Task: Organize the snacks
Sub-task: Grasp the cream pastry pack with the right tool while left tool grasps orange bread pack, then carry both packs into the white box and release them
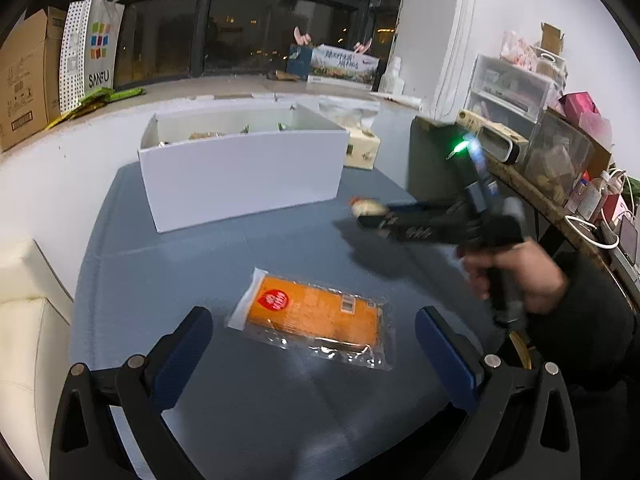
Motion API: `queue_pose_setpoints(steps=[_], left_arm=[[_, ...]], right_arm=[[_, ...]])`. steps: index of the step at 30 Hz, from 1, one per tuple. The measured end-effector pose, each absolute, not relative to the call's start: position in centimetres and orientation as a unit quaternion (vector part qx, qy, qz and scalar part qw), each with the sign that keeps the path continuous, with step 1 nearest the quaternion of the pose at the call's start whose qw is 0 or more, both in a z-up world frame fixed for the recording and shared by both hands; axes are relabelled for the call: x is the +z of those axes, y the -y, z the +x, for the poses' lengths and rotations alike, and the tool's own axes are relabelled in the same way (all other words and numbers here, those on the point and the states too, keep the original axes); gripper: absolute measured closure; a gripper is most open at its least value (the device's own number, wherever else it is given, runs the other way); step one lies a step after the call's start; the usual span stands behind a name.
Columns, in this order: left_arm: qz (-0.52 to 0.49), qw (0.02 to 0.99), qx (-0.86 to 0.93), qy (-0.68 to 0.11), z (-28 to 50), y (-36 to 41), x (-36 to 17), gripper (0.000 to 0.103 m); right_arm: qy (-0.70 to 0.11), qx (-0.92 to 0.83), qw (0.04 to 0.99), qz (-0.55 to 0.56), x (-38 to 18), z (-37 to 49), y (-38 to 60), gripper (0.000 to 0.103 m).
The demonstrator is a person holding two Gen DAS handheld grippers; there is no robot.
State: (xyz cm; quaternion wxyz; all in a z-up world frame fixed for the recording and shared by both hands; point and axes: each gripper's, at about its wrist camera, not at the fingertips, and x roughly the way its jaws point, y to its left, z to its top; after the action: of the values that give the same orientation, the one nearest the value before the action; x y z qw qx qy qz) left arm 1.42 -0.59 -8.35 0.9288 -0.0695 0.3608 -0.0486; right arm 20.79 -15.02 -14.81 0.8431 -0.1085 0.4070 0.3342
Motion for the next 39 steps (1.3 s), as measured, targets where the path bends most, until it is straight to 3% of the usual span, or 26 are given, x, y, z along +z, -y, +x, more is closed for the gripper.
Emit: queue_pose_setpoints(steps=[12, 24, 33, 34, 35, 36, 39], left_arm=[[-0.192, 0.841, 0.025, -0.505, 8.9, 0.8, -15.1, 0.000], [-0.091, 0.841, 0.092, -0.526, 16.7, 4.1, -17.1, 0.000], [-0.053, 0.851, 0.083, -0.516, 12.0, 5.0, -17.6, 0.000], [-0.048, 0.856, 0.075, -0.509, 11.8, 5.1, -17.5, 0.008], [-0.041, 0.863, 0.069, -0.499, 11.4, 5.3, -17.2, 0.029], [-0.036, 0.869, 0.063, -0.490, 11.1, 5.4, -16.6, 0.041], [-0.059, 0.872, 0.042, -0.485, 11.2, 4.9, -16.0, 0.044]], right_arm=[[-0.326, 0.330, 0.883, -0.069, -8.7, 15.6, 22.1, 0.059], [-0.313, 0.328, 0.889, -0.063, -9.2, 13.2, 24.3, 0.059], [-0.317, 0.326, 0.889, -0.061, -10.1, 12.4, 24.9, 0.059], [-0.318, 0.328, 0.887, -0.059, -10.3, 12.4, 24.8, 0.059], [-0.320, 0.330, 0.886, -0.060, -10.3, 12.4, 24.6, 0.059], [-0.321, 0.332, 0.885, -0.064, -10.4, 12.2, 24.4, 0.059], [-0.322, 0.339, 0.881, -0.068, -10.5, 11.9, 24.0, 0.059]])
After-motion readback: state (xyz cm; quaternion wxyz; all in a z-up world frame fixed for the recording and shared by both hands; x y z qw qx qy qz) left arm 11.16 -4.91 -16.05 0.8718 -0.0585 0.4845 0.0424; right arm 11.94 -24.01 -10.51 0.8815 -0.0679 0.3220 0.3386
